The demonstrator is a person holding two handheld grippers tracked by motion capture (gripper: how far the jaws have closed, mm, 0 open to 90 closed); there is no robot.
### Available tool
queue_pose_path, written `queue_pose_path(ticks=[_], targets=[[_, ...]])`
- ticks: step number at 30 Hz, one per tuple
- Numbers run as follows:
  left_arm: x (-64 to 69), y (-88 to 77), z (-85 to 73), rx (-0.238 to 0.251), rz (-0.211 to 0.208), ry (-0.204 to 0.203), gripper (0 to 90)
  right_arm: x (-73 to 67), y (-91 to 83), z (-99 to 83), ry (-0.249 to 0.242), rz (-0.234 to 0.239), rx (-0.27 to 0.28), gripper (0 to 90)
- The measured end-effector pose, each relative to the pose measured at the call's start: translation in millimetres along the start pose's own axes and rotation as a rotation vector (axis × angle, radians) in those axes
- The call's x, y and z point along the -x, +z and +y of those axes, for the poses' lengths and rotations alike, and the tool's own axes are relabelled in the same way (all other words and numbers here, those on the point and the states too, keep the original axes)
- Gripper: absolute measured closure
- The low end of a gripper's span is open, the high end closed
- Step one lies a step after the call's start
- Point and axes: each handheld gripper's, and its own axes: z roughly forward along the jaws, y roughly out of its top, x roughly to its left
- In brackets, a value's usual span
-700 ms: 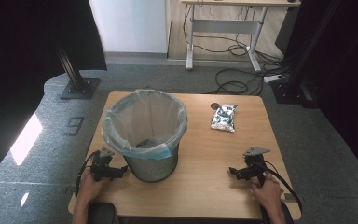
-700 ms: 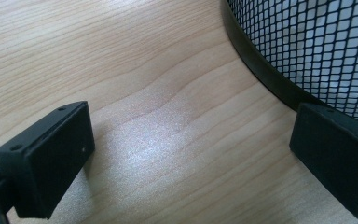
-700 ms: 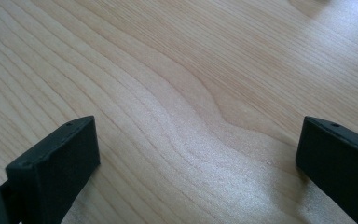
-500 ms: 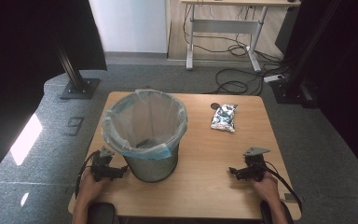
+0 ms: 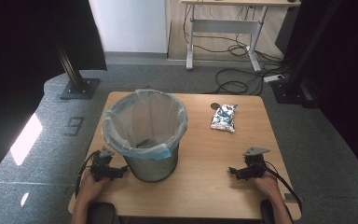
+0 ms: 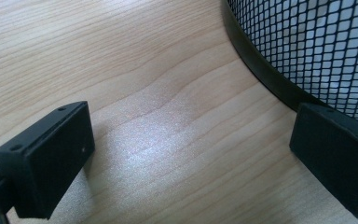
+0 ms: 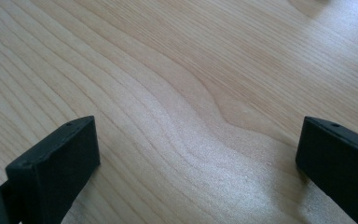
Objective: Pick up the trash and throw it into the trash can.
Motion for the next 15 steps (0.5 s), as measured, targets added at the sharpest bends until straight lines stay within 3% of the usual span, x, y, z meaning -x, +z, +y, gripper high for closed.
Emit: queue_pose_path(ticks=[8,11,15], targets=[[0.0,0.0,0.0,0.0,0.0,0.0,0.0,-0.3,0.7,1.1,0.01,-0.004,-0.001,0.0],[0.0,0.0,0.0,0.0,0.0,0.0,0.0,1.3,0.9,4.5,0.027,-0.003,-0.017,0.0],[0.0,0.0,0.0,0.0,0.0,0.0,0.0,4.5,-1.2,12.2,0.05,-0.007,0.0,0.0]])
